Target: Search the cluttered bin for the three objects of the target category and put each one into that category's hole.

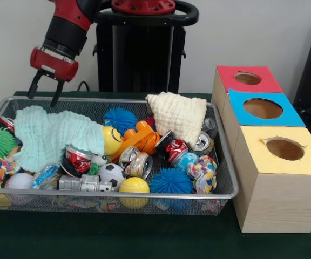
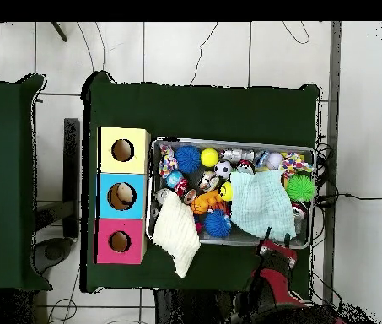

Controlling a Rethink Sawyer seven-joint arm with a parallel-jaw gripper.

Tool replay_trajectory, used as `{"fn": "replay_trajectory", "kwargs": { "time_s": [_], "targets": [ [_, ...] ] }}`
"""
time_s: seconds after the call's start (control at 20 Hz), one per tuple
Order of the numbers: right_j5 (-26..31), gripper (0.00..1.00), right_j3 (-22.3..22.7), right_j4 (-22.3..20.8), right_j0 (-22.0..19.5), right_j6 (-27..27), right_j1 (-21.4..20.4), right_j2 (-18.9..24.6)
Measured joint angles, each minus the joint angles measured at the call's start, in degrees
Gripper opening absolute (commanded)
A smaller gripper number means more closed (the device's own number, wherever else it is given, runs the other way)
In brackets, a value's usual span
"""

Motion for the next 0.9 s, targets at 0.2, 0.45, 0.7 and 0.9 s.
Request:
{"fn": "replay_trajectory", "kwargs": {
  "time_s": [0.2,0.45,0.7,0.9],
  "targets": [
    [-2.5,1.0,0.0,-1.6,-3.4,0.7,0.0,2.0],
    [-4.0,1.0,0.0,-2.8,-6.0,2.0,-0.2,4.4],
    [-3.9,1.0,0.0,-2.8,-6.7,2.5,-1.9,7.1],
    [-3.6,1.0,0.0,-2.4,-6.1,2.6,-3.6,8.8]
  ]
}}
